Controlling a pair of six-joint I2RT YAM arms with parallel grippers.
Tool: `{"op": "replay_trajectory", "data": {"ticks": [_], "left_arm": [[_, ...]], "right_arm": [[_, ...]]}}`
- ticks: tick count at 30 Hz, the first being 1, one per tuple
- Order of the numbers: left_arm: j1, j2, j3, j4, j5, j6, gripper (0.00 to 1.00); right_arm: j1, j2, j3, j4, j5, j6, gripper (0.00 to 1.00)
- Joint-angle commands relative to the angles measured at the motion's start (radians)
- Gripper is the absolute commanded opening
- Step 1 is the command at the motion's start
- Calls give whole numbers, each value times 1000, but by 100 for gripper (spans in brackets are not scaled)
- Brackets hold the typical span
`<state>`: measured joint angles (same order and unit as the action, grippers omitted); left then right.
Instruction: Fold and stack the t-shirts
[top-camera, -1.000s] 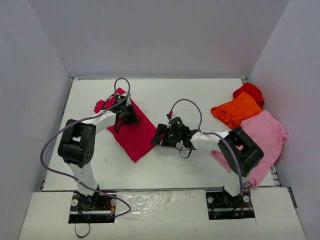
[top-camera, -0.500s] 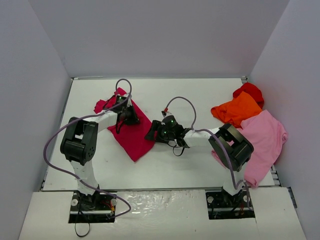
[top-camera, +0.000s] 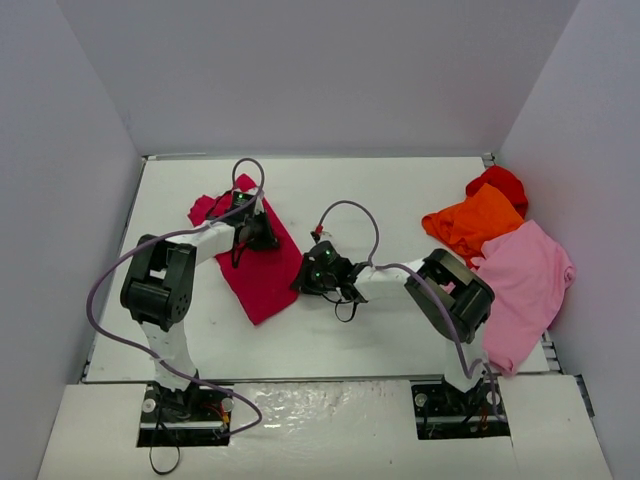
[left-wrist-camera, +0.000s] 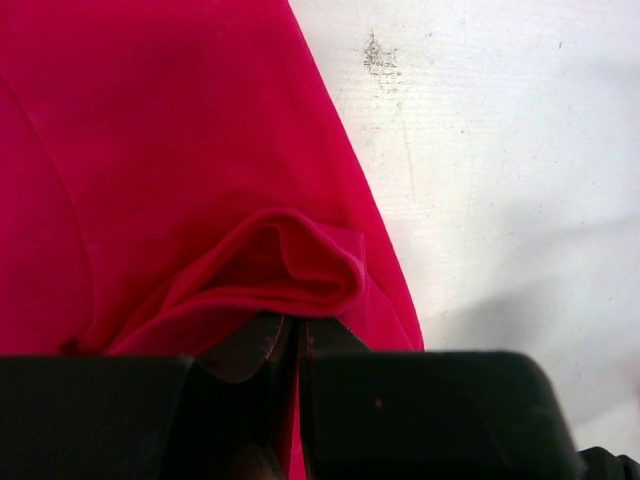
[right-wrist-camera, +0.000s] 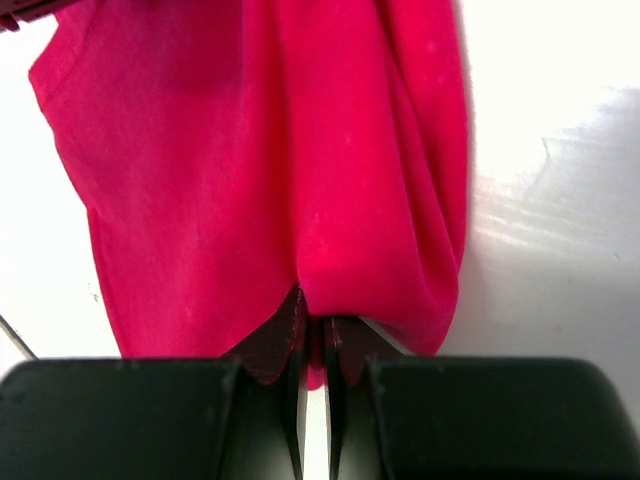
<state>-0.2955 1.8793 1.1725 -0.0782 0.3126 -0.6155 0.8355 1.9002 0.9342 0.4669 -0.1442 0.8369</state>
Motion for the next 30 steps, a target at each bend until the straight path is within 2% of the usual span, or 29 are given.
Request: {"op": "replay_trajectory", "data": {"ticks": [1, 10, 17, 24, 30], "left_arm": [[2, -69, 44, 8, -11, 32, 0], [9, -139, -9, 4, -7, 42, 0], [14, -219, -20, -55, -8, 61, 0], [27, -299, -74, -35, 11, 37, 0], [26, -326, -131, 95, 73, -44, 0]], "right_arm": [[20, -47, -83, -364, 74, -70, 0], [20, -333, -180, -601, 216, -81, 0], [20, -482, -225, -702, 243, -60, 0], [17, -564, -207, -786, 264, -55, 0], [16, -550, -135, -813, 272, -73, 0]]}}
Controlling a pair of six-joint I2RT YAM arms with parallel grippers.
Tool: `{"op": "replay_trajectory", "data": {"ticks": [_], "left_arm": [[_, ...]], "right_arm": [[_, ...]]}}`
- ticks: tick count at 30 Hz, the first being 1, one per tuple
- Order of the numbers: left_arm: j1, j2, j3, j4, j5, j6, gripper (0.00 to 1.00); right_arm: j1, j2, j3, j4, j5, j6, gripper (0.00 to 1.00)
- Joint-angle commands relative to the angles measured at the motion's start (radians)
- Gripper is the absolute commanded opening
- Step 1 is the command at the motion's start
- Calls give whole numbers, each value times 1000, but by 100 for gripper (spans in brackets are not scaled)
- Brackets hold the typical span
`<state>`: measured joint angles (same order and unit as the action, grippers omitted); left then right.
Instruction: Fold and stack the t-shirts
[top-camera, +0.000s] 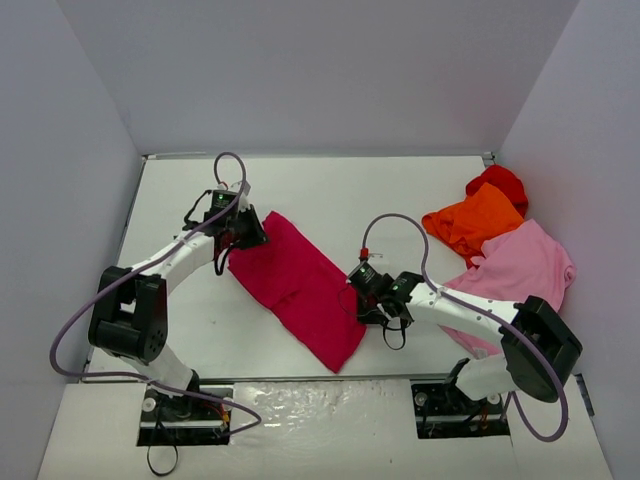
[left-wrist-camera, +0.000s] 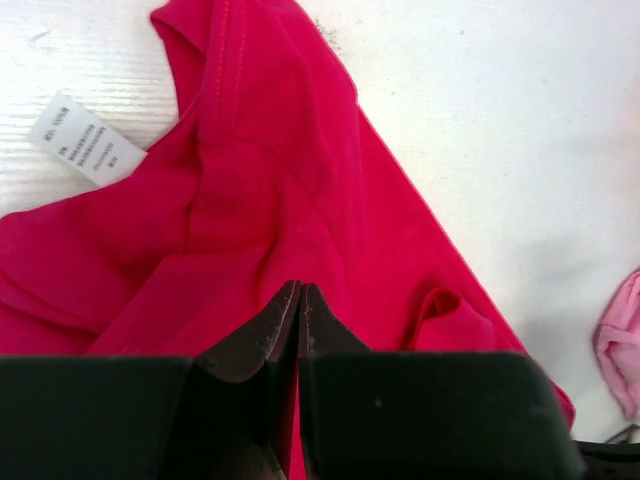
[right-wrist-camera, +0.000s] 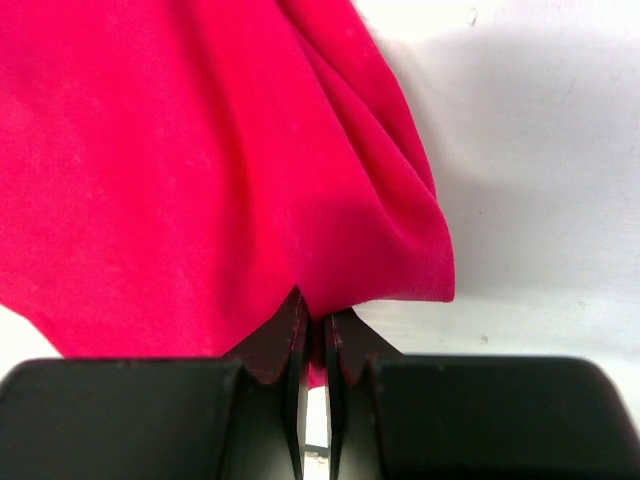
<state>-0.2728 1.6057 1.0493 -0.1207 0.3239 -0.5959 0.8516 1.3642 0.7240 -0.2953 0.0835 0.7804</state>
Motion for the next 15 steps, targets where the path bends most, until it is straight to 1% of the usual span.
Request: {"op": "replay_trajectory", "data": {"ticks": [1, 3, 6, 8, 10, 13, 15], "left_arm": [[-2, -55, -21, 171, 82, -102, 0], [-12, -56, -42, 231, 110, -137, 0], [-57, -27, -53, 311, 177, -232, 0], [-63, 4, -86, 399, 232, -303, 0], [-65, 30, -113, 465, 250, -340, 0], [-74, 72, -114, 497, 303, -380, 0], [-90, 113, -117, 550, 340, -414, 0]], "right_arm": [[0, -4, 84, -53, 42, -19, 0], [0, 12, 86, -53, 37, -21, 0], [1, 29, 86, -53, 35, -20, 0], [1, 29, 87, -53, 37, -21, 0], [1, 30, 85, -52, 37, -21, 0], [1, 35, 83, -52, 33, -20, 0], [1, 39, 84, -51, 30, -20, 0]]}}
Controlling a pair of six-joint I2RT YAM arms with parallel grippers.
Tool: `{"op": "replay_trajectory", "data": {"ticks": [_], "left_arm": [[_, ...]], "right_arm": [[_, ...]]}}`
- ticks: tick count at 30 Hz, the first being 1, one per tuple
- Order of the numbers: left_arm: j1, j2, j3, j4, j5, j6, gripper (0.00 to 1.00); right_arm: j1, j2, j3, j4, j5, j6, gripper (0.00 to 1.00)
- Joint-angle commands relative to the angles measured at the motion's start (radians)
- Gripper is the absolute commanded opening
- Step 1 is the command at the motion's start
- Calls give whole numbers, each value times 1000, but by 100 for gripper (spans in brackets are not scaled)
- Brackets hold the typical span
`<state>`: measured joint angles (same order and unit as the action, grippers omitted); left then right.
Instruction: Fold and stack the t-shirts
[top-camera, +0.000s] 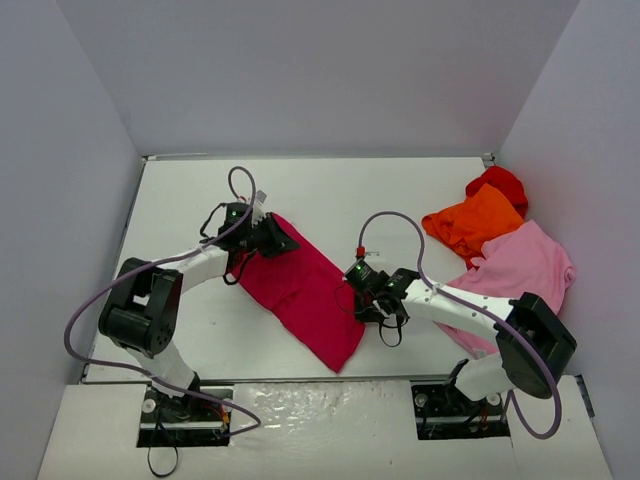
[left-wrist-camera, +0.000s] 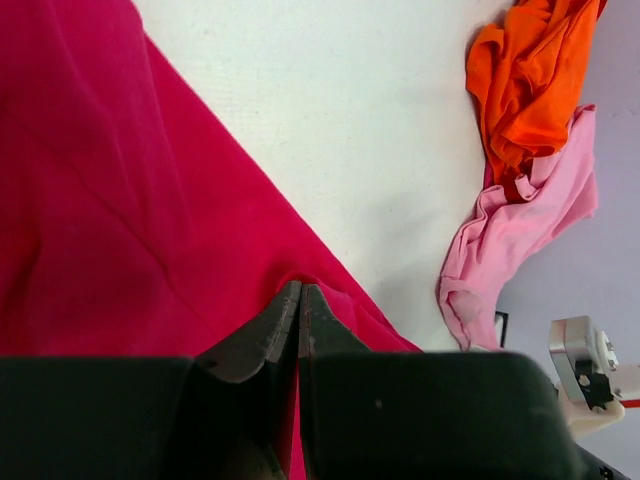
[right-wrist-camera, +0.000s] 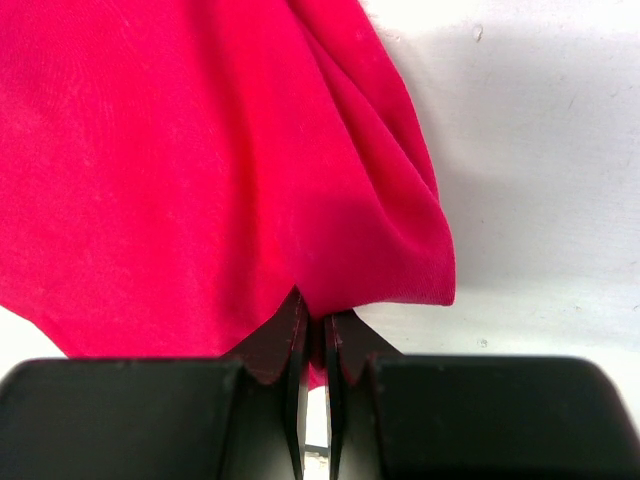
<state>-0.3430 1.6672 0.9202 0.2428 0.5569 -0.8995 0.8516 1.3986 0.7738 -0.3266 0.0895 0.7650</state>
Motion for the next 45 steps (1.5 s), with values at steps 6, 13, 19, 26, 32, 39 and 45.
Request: {"op": "replay_trajectory", "data": {"ticks": [6, 13, 19, 26, 32, 39, 45], "left_arm": [[-31, 85, -40, 223, 124, -185, 0], [-34, 81, -39, 96, 158, -193, 0], [-45, 74, 76, -237, 55, 3, 0], [-45, 75, 61, -241, 44, 16, 0], [-45, 58, 35, -241, 35, 23, 0], [-43, 43, 14, -241, 46, 38, 0], [-10, -93, 7, -346, -28, 81, 0]], "right_arm": [[1, -2, 39, -20, 26, -4, 0], [1, 3, 44, -21, 25, -6, 0], [1, -1, 70, -30, 26, -9, 0], [-1, 11, 167, -49, 39, -56, 0], [-8, 92, 378, -87, 62, -141, 0], [-9, 213, 588, -101, 48, -216, 0], [-8, 269, 632, -101, 30, -239, 0]]}}
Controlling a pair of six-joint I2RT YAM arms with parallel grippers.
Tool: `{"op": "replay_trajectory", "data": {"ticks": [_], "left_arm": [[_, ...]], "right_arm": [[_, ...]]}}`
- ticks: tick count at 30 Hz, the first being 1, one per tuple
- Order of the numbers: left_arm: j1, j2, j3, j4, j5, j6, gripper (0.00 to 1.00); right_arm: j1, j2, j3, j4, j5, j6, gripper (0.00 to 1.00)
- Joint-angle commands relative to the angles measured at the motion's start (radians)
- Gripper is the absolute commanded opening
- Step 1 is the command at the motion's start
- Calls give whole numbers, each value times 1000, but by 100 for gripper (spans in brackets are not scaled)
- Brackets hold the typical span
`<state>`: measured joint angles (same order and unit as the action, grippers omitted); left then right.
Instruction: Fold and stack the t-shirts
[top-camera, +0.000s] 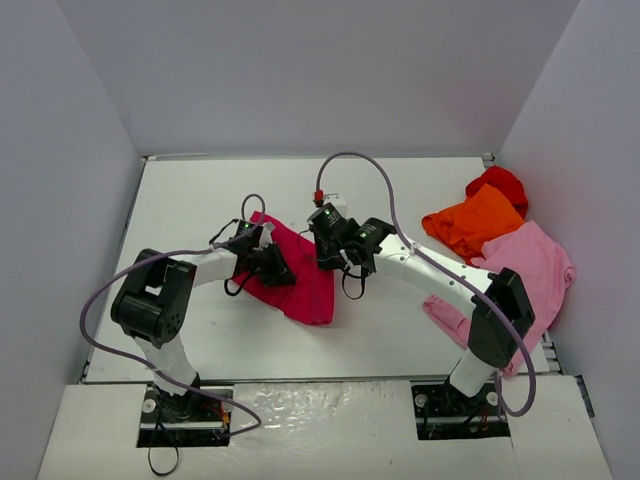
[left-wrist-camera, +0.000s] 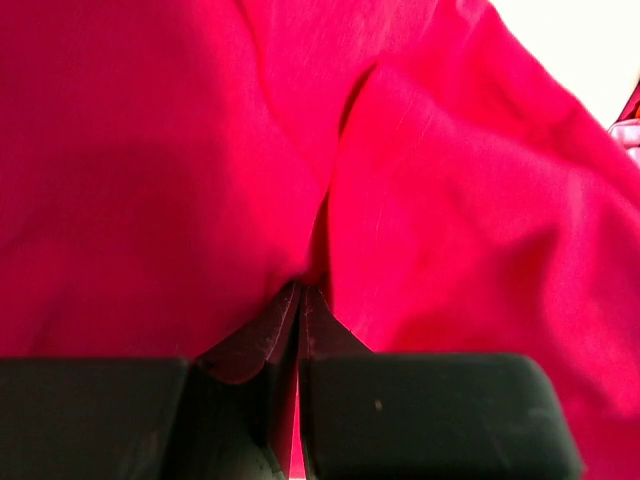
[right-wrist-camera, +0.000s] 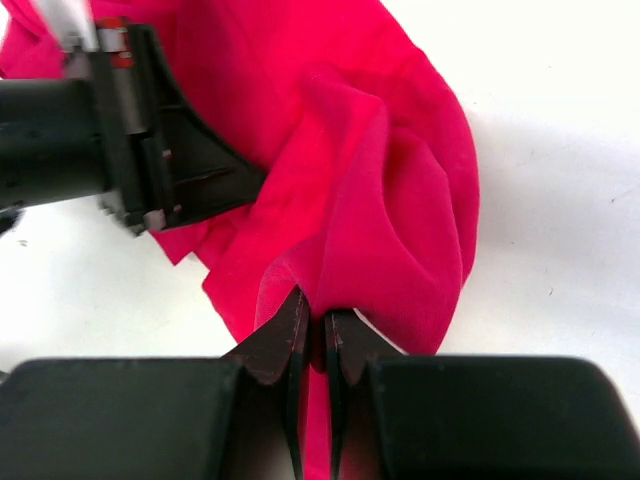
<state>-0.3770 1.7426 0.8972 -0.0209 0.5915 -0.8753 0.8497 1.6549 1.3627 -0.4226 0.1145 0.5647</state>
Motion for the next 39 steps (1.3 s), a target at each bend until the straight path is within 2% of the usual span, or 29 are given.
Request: {"op": "replay_trajectory", "data": {"ticks": [1, 5, 7, 11, 16, 28, 39], "left_arm": [[37, -205, 57, -137, -97, 93, 0], [96, -316, 166, -362, -210, 204, 0], [146, -354, 178, -415, -218, 235, 0], [239, -441, 136, -422, -235, 246, 0], [287, -471, 104, -458, -273, 279, 0], [314, -473, 25, -436, -286, 285, 0], [323, -466, -23, -387, -241, 275, 0]], "right_arm": [[-6, 12, 42, -6, 6, -39, 0], [-7, 19, 53, -7, 7, -45, 0], [-8, 29, 77, -6, 6, -53, 0], [-8, 67, 126, -5, 4, -70, 0], [-9, 152, 213, -7, -10, -95, 0], [-13, 427, 540, -11, -119, -125, 0], [-52, 627, 860, -18, -215, -83, 0]]}}
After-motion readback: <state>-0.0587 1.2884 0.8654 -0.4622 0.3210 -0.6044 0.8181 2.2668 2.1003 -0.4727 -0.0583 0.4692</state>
